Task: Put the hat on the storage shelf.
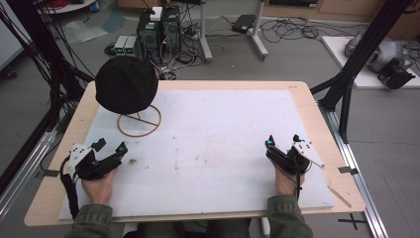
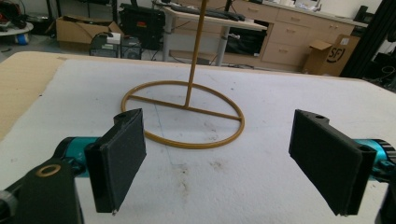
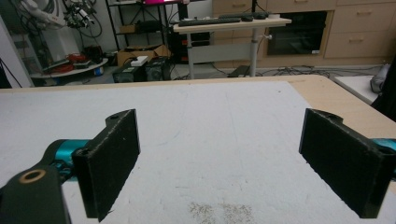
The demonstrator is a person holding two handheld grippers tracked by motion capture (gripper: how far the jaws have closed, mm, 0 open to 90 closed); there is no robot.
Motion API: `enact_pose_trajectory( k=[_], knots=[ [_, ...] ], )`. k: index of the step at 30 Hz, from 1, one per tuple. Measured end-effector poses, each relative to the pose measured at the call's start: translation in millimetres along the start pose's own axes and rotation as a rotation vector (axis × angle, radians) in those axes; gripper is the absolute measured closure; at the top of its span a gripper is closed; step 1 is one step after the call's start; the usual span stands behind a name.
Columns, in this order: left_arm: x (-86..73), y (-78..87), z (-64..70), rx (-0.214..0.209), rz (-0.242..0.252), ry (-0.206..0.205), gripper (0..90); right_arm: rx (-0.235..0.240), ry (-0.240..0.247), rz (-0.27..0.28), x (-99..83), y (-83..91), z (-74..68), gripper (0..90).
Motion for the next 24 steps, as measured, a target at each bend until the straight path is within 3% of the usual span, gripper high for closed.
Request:
enact_pose_trajectory(
  k=[24],
  knots=[
    [0.1, -1.2, 0.2, -0.003, 0.001, 0.013, 19.0, 0.037, 0.006, -0.017, -2.2, -0.1, -5.0, 11.4]
  ],
)
Point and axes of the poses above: each handheld gripper's, and its own axes: y roughly backward along the jaws, x roughly out of its top, z roughly to its right, the point moved 8 cm from there along -y, roughly forward along the jaws, and after that the axes turned 9 degrees about y, right-handed, at the moved point
